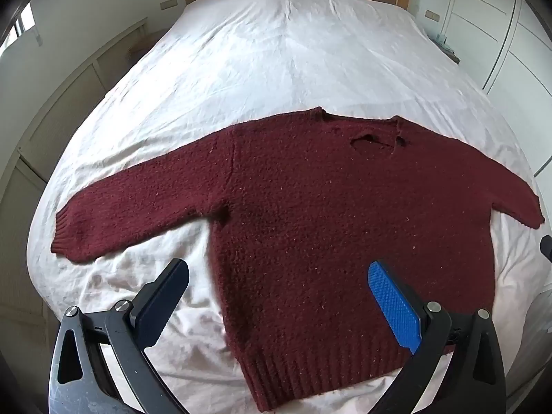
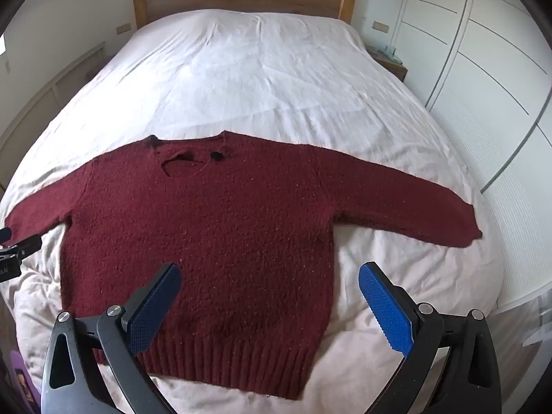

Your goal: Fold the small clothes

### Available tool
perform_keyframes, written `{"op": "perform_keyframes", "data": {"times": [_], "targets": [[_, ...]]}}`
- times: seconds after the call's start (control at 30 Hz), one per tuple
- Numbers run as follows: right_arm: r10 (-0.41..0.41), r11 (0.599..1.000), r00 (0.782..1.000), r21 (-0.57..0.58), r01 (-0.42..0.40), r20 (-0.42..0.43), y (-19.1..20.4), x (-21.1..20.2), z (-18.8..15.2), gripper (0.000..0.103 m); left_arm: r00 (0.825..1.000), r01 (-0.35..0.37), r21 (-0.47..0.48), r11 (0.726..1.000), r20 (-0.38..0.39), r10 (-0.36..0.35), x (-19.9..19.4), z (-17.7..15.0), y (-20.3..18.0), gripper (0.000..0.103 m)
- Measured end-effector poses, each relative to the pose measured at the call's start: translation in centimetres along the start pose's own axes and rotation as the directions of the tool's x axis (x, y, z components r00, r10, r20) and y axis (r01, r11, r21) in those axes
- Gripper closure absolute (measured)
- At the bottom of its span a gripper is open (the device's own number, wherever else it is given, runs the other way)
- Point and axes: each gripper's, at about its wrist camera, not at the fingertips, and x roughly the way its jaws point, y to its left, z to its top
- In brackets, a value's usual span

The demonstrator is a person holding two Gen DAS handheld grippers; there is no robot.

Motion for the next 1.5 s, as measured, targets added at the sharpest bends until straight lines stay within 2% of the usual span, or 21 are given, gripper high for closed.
{"op": "perform_keyframes", "data": {"times": [1.5], "targets": [[-0.007, 1.0, 1.0, -0.013, 0.007, -0.016, -0.5, 0.37, -0.02, 0.001, 0.999, -0.025, 0.022, 0.999, -0.028, 0.026, 0.82, -0.49, -0.29, 0.001]]}}
